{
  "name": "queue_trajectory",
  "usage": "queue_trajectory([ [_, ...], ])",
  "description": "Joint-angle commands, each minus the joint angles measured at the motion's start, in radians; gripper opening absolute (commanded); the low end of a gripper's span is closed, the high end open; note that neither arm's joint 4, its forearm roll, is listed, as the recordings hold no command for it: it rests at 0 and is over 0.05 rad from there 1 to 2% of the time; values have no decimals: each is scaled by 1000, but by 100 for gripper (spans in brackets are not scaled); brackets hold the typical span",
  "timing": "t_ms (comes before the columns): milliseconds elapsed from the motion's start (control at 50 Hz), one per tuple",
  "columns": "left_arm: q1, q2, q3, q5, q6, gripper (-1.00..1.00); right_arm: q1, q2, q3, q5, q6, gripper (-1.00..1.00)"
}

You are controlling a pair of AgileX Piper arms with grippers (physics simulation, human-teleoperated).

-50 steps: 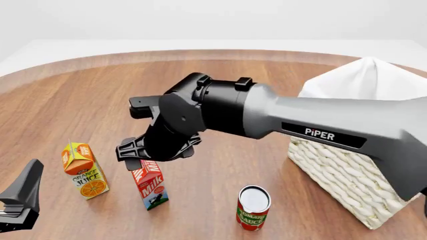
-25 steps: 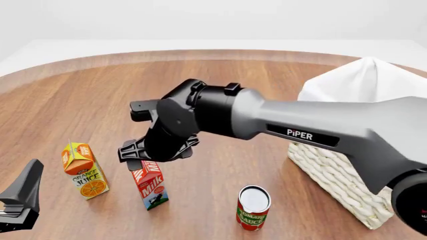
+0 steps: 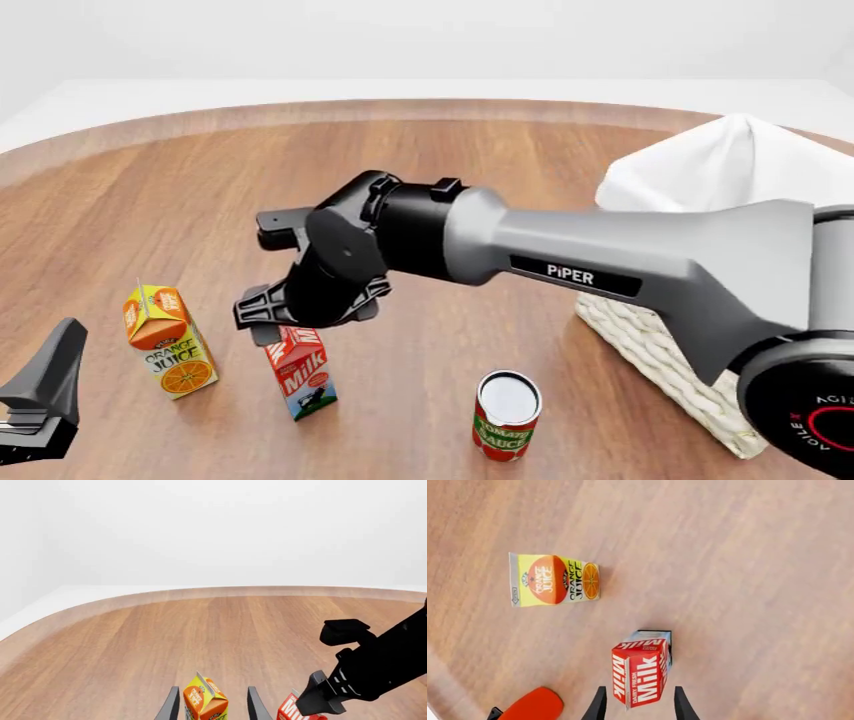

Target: Pick the milk and place it in the basket.

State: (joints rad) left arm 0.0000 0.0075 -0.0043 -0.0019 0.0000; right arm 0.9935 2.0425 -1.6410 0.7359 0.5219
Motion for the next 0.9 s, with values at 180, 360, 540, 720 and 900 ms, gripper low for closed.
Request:
queue_trajectory([
  [180, 0, 0, 0, 0, 0, 100, 7, 27, -17, -13, 1, 100],
  [360, 0, 0, 0, 0, 0, 100, 15, 39, -33, -11, -1, 100],
  [540, 0, 0, 0, 0, 0, 100, 13, 56, -40, -16, -1, 100],
  [720, 0, 0, 0, 0, 0, 100, 13, 68, -46, -20, 1, 100],
  [900, 0, 0, 0, 0, 0, 100, 18, 84, -43, -31, 7, 100],
])
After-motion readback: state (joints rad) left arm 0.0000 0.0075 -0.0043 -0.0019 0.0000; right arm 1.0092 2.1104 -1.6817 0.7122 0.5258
